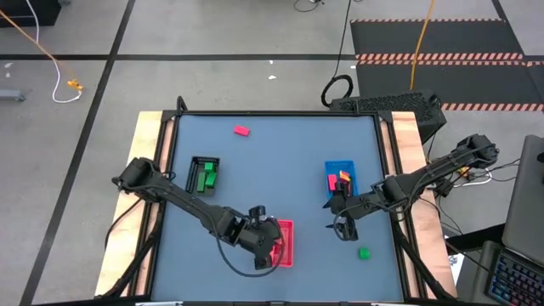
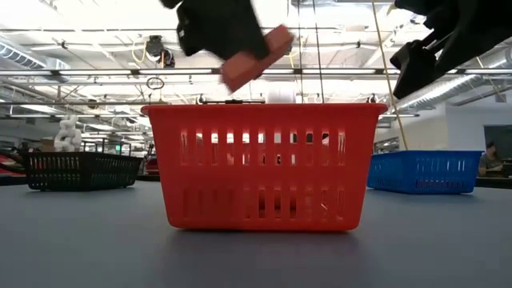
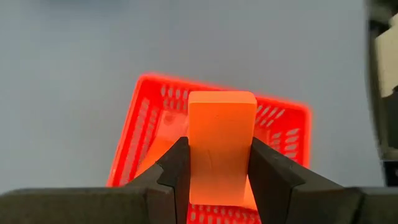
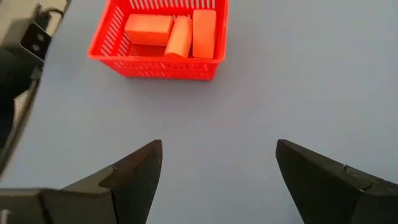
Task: Sort & place blocks by color
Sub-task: Put the orange block into the orange bin, then put the green block into the black bin
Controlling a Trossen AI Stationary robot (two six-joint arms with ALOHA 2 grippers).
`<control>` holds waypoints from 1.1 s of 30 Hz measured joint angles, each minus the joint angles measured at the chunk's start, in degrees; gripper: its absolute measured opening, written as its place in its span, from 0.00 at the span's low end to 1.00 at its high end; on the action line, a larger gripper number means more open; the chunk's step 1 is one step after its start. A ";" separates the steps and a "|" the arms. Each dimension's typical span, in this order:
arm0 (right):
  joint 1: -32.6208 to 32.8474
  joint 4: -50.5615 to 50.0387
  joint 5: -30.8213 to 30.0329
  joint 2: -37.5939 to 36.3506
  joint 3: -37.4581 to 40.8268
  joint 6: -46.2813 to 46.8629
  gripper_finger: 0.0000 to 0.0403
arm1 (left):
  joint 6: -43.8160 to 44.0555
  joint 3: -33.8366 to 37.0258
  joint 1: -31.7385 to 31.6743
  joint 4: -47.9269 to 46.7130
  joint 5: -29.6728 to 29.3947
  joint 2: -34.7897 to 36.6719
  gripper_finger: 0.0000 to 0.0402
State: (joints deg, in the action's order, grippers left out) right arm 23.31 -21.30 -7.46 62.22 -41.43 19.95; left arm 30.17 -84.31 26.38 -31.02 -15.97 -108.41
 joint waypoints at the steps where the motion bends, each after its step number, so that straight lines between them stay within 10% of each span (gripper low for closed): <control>1: 0.00 -0.14 0.00 0.01 0.00 -0.04 0.76 | -0.73 -0.02 -0.11 0.78 0.01 0.05 0.31; 10: 0.01 0.43 0.02 0.01 0.00 2.10 0.76 | -3.59 0.00 -0.47 5.24 0.96 -1.77 0.32; 20: 0.02 1.75 0.04 0.01 0.00 1.71 0.76 | -7.42 0.00 -1.08 7.91 1.06 -1.94 0.95; 33: 0.02 1.79 0.04 0.01 0.00 1.72 0.76 | -12.29 0.02 -2.97 20.27 -1.12 -0.95 0.75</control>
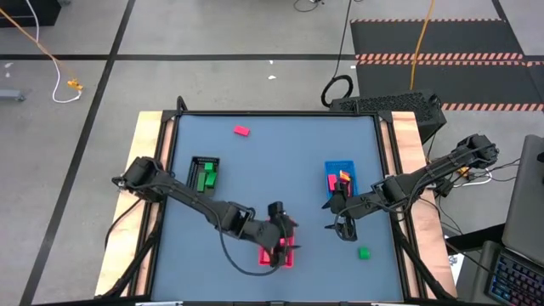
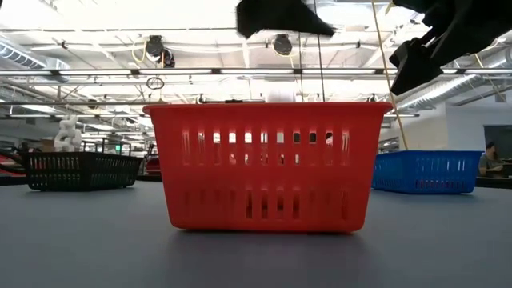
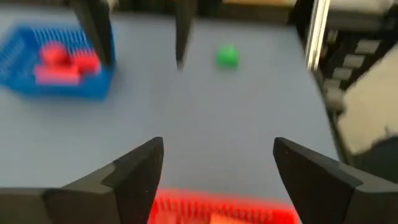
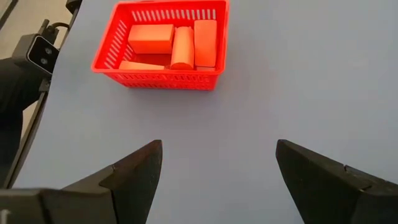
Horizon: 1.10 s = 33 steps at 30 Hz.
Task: Sort & place blocks by color
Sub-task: Put the green block into the black bin
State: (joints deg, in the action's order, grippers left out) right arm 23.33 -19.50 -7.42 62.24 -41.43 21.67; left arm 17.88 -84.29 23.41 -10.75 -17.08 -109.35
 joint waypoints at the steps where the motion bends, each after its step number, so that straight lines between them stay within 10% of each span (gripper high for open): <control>1: 0.00 0.09 0.00 0.00 0.00 -0.02 0.76 | -1.42 0.04 -0.39 2.64 -0.04 0.21 0.74; 10: 0.00 2.07 0.00 0.00 0.00 -0.02 0.76 | -11.55 0.00 -3.12 21.70 -0.10 0.34 0.68; 33: 0.00 2.09 0.00 0.00 0.00 -0.03 0.76 | -17.79 0.02 -4.39 27.16 0.63 0.30 0.69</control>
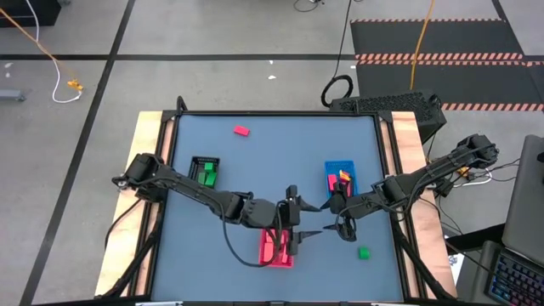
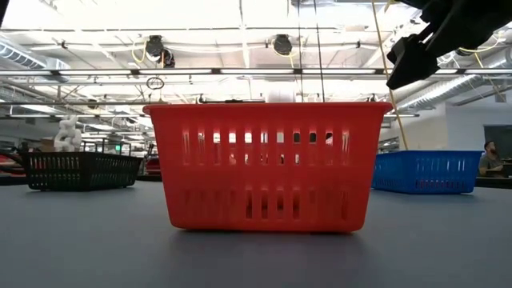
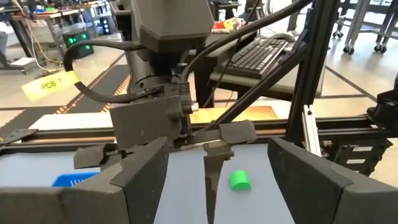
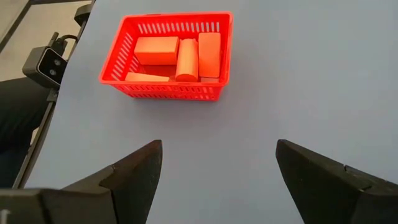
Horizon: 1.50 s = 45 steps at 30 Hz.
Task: Sort & place blocks by color
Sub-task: Put the green block into the black bin
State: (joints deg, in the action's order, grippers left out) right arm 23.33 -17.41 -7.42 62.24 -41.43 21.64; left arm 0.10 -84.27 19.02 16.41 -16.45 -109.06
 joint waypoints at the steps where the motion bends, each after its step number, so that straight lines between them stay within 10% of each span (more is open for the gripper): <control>1: 0.00 0.00 0.02 0.00 0.00 0.01 0.76 | 0.07 0.00 0.18 0.03 0.00 0.00 0.68; 45: 0.02 8.26 -0.07 0.04 -0.02 2.69 0.76 | -1.58 0.00 -1.73 -13.72 -3.04 0.00 0.68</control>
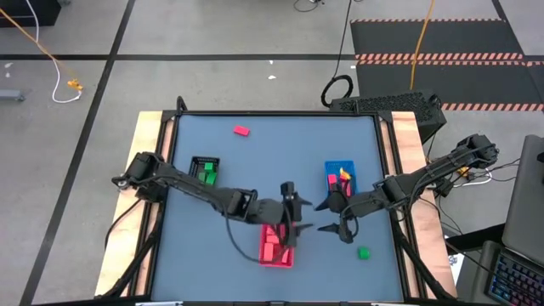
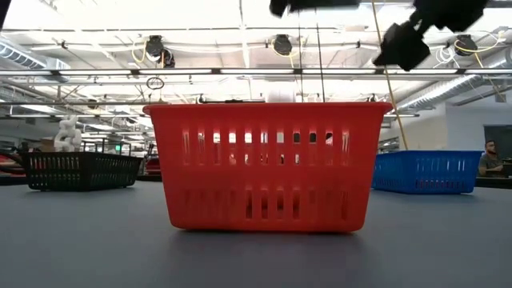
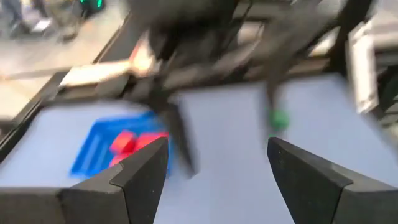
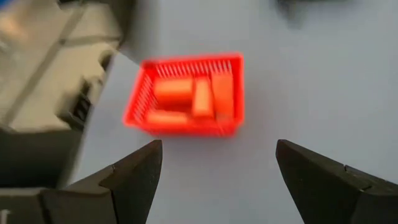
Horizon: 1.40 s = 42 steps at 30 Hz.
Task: Sort & place blocks by color
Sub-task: Put the green block into the black bin
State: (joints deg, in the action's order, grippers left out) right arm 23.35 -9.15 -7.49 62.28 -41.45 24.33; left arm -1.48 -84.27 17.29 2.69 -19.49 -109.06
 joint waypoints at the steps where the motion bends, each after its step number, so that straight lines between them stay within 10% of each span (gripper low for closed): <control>1: 0.00 1.73 0.00 0.00 0.00 0.50 0.76 | 0.09 0.00 -0.87 -2.24 -0.08 0.13 0.68; 16: 0.00 7.43 6.19 0.19 8.56 6.30 0.76 | -0.06 -0.04 -8.71 -28.18 -0.17 10.65 0.68; 25: 0.03 9.07 13.97 0.20 18.24 25.92 0.76 | -4.70 -0.04 -11.14 -24.73 -0.69 12.07 0.67; 42: -0.37 42.05 13.80 0.17 31.99 27.65 0.76 | 1.27 0.63 -13.32 -24.45 2.98 10.34 0.66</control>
State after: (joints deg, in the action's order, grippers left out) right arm 22.98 32.91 6.31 62.46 -9.46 51.99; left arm -0.21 -83.64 3.96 -21.76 -16.51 -98.72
